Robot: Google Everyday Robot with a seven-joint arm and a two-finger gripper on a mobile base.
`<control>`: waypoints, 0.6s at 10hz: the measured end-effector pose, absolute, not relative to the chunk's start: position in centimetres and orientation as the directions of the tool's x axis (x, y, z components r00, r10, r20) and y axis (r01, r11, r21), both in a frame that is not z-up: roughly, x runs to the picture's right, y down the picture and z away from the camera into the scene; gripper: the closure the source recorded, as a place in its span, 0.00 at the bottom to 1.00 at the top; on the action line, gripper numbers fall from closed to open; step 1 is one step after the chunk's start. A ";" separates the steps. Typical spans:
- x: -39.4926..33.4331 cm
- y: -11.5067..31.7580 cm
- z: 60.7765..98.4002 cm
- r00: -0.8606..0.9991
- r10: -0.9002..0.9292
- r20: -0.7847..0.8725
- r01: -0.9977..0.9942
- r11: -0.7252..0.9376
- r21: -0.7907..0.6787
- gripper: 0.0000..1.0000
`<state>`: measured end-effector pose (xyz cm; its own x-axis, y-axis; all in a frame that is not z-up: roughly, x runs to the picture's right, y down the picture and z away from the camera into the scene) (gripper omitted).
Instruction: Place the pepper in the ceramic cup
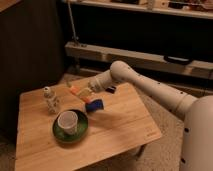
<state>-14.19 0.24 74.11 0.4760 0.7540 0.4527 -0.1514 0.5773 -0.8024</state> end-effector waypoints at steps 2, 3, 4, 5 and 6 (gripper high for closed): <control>-15.4 0.6 71.8 0.435 0.746 0.504 -0.088 0.592 -0.801 0.86; -16.4 1.5 70.4 0.417 0.735 0.535 -0.051 0.607 -0.793 0.86; -16.9 2.2 69.7 0.414 0.727 0.548 -0.033 0.613 -0.789 0.86; -17.4 2.9 69.1 0.412 0.720 0.558 -0.015 0.618 -0.786 0.86; -18.3 3.9 68.3 0.417 0.707 0.572 0.012 0.625 -0.781 0.86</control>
<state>-18.25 3.86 68.28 0.4172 0.7066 0.5715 0.0118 0.6246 -0.7809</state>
